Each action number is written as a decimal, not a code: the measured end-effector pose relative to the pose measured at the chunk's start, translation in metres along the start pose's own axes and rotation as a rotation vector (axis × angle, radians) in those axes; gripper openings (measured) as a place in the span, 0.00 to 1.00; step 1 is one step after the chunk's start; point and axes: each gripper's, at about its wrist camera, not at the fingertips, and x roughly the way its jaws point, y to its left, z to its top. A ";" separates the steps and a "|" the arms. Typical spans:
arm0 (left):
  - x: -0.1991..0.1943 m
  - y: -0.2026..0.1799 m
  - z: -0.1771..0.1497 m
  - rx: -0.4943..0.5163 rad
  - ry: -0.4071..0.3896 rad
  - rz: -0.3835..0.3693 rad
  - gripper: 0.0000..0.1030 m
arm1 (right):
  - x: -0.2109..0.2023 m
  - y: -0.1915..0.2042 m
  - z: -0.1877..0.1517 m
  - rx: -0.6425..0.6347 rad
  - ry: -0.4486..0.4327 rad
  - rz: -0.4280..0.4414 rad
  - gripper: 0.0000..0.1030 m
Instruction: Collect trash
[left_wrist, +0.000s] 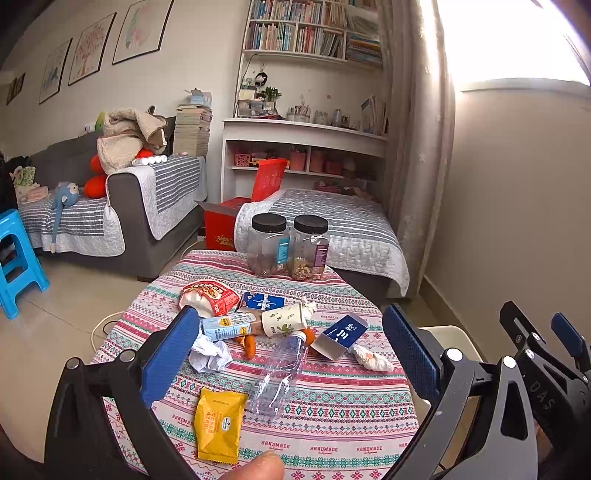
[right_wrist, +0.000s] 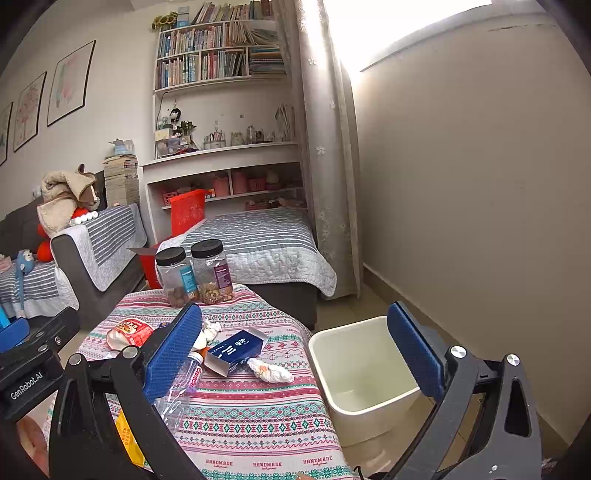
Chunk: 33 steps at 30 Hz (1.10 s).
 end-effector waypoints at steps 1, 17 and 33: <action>0.000 0.001 0.000 0.000 0.000 0.001 0.94 | 0.000 0.000 0.000 0.000 0.000 0.000 0.93; 0.001 0.001 -0.001 0.001 0.002 0.003 0.94 | -0.002 0.001 0.002 0.000 0.001 0.000 0.93; 0.001 0.001 0.001 0.001 0.008 0.006 0.94 | -0.002 0.002 0.001 0.000 0.004 0.001 0.93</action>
